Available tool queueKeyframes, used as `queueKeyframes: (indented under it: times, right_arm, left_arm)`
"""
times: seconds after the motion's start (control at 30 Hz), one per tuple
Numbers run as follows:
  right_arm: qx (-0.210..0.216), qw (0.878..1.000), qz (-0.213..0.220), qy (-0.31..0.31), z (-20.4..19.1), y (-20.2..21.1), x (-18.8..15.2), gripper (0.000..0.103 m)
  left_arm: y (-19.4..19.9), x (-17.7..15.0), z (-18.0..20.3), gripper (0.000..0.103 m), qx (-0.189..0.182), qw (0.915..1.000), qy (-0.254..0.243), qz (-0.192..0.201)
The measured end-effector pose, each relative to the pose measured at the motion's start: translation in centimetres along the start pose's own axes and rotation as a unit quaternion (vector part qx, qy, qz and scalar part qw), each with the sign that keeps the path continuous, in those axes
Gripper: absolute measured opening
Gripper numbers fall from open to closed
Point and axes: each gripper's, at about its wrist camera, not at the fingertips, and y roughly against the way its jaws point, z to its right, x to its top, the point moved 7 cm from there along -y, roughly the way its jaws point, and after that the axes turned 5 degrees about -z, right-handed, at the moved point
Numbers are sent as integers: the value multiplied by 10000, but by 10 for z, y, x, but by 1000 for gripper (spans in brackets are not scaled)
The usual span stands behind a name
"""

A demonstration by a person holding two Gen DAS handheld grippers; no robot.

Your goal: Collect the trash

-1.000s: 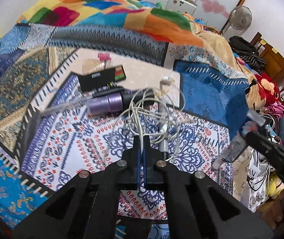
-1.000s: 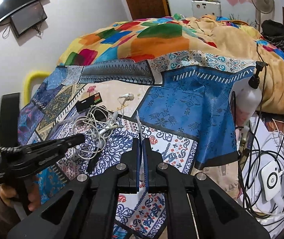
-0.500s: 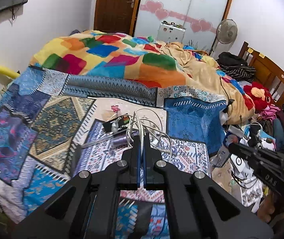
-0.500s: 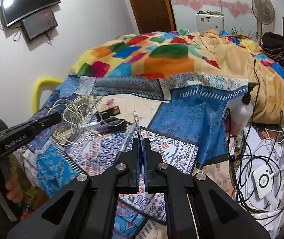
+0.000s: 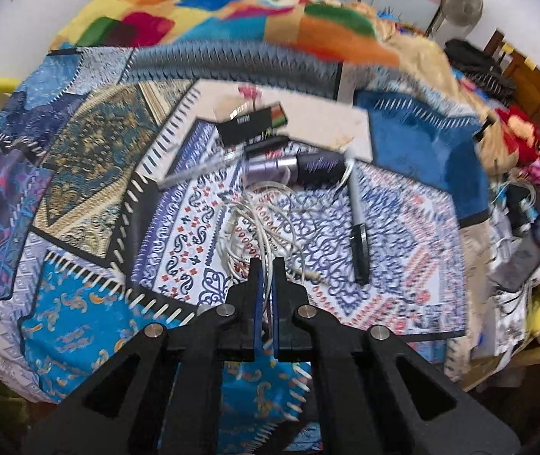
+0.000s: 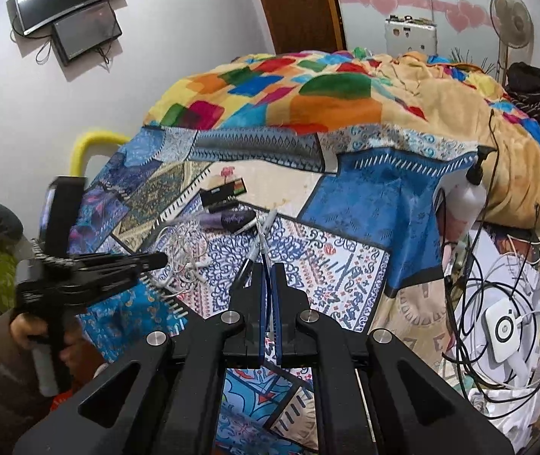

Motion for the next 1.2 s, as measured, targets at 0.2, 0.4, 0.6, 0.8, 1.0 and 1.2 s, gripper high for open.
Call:
queueKeyframes:
  times: [0.2, 0.4, 0.6, 0.8, 1.0, 1.2]
  right_arm:
    - [-23, 10000, -57, 21, 5, -9, -3, 3]
    - [82, 9999, -117, -52, 4, -18, -8, 3]
    - [131, 9995, -291, -79, 5, -29, -17, 3]
    - [84, 9993, -333, -145, 14, -32, -17, 3]
    - [44, 9993, -332, -156, 16, -33, -13, 3]
    - [77, 9995, -281, -148, 9, -24, -11, 3]
  left_arm:
    - [6, -16, 1, 55, 161, 9996, -246, -56]
    - [31, -25, -13, 73, 434, 9976, -400, 368]
    - [-2, -8, -18, 84, 325, 9988, -287, 212]
    - [-27, 8, -7, 84, 510, 9977, -409, 152]
    - [-37, 7, 2, 56, 597, 9974, -401, 94]
    - [-30, 1, 9, 7, -48, 9995, -274, -118]
